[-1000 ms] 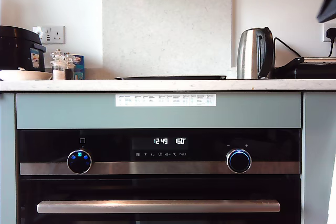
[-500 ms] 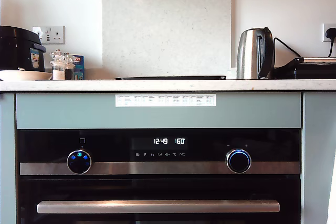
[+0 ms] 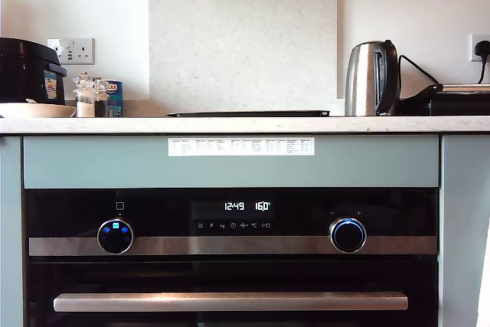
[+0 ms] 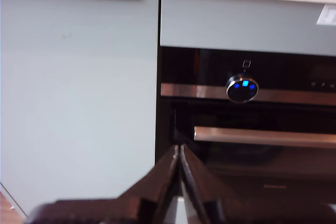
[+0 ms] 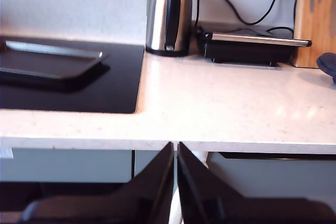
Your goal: Switch the oven temperature to 160 degrees by turning the right rotary switch until the correct number is selected
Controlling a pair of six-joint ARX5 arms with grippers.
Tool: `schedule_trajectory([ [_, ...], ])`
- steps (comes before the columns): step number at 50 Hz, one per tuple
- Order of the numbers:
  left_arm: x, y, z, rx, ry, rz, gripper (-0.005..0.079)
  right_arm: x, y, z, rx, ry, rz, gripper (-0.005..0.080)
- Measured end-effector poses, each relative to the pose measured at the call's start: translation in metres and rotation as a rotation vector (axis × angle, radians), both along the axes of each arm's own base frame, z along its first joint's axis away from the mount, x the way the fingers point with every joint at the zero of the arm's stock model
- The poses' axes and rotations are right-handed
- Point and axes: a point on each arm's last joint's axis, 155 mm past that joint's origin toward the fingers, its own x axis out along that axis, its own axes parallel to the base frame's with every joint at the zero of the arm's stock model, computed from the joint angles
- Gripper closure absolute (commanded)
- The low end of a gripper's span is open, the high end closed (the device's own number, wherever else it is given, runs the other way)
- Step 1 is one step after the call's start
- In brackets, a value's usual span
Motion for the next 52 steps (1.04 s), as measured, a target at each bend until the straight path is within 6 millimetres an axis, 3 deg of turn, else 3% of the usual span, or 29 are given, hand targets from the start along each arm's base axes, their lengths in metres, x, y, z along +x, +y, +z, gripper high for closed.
schedule_trajectory([
  [9,-0.004,0.0,-0.011,0.004,0.046,0.0,0.0764,-0.013,-0.001,-0.008,0.05,-0.054,0.001,0.0752],
  [25,-0.006,0.0,-0.015,0.006,0.064,0.0,0.0764,-0.019,0.008,-0.059,0.055,0.03,0.045,0.0752],
  [35,-0.007,0.001,-0.017,0.007,0.073,0.0,0.0764,-0.019,0.022,-0.063,0.064,0.046,0.122,0.0752],
  [52,-0.007,0.001,-0.017,0.007,0.073,0.0,0.0764,-0.021,0.023,-0.085,0.082,0.133,0.124,0.0752],
])
